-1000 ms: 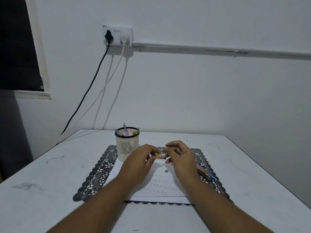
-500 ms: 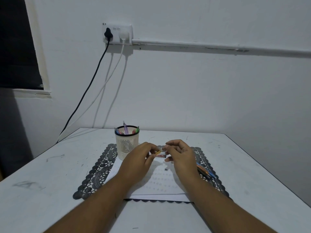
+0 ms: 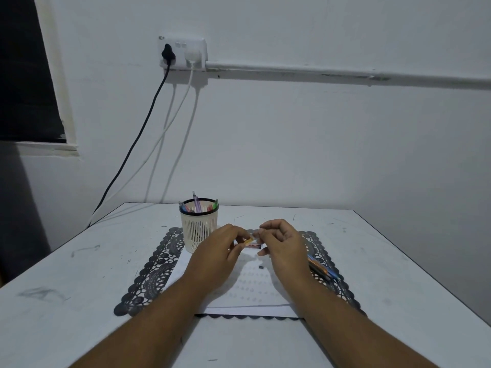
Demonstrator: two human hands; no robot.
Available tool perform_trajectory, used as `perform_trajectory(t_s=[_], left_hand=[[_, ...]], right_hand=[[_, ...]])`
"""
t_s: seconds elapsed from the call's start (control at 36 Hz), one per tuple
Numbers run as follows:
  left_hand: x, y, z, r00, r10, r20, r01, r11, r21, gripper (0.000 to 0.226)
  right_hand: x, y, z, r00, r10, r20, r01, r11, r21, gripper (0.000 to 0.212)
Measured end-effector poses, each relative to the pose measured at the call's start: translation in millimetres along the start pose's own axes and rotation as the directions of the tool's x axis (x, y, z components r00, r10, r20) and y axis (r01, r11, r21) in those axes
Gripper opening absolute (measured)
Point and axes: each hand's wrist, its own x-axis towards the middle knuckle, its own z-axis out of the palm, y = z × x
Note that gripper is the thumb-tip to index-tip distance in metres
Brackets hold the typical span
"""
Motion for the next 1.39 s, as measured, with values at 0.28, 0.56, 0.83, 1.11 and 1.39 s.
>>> perform_trajectory(t_s=[0.28, 0.56, 0.83, 1.11, 1.39], left_hand=[[0.7, -1.1, 0.1, 1.000, -0.001, -0.003, 0.001, 1.000, 0.003, 0.014], [0.3, -2.3, 0.7, 1.000, 0.003, -0.009, -0.003, 1.000, -0.008, 0.016], [0.7, -1.3, -0.7, 1.000, 0.012, -0.016, -0.012, 1.000, 0.001, 0.015], [0.8, -0.3, -0.8, 1.000, 0.009, -0.014, -0.009, 1.000, 0.001, 0.014], [0.9, 0.0, -0.2, 1.000, 0.025, -0.016, -0.025, 1.000, -0.009, 0.014]], right_hand=[[0.3, 0.8, -1.1, 0.999, -0.023, -0.033, 0.022, 0.999, -0.030, 0.006], [-0.3, 1.3, -0.6, 1.000, -0.019, -0.024, 0.018, 1.000, -0.021, 0.006], [-0.3, 0.0, -0.6, 1.000, -0.021, -0.006, 0.021, 1.000, -0.001, 0.006], [-0.4, 4.1, 0.1, 1.000, -0.021, -0.011, 0.021, 1.000, -0.017, 0.006], [-4.3, 1.1, 0.6, 0.998, -0.056, 0.036, 0.060, 0.987, -0.149, 0.013]])
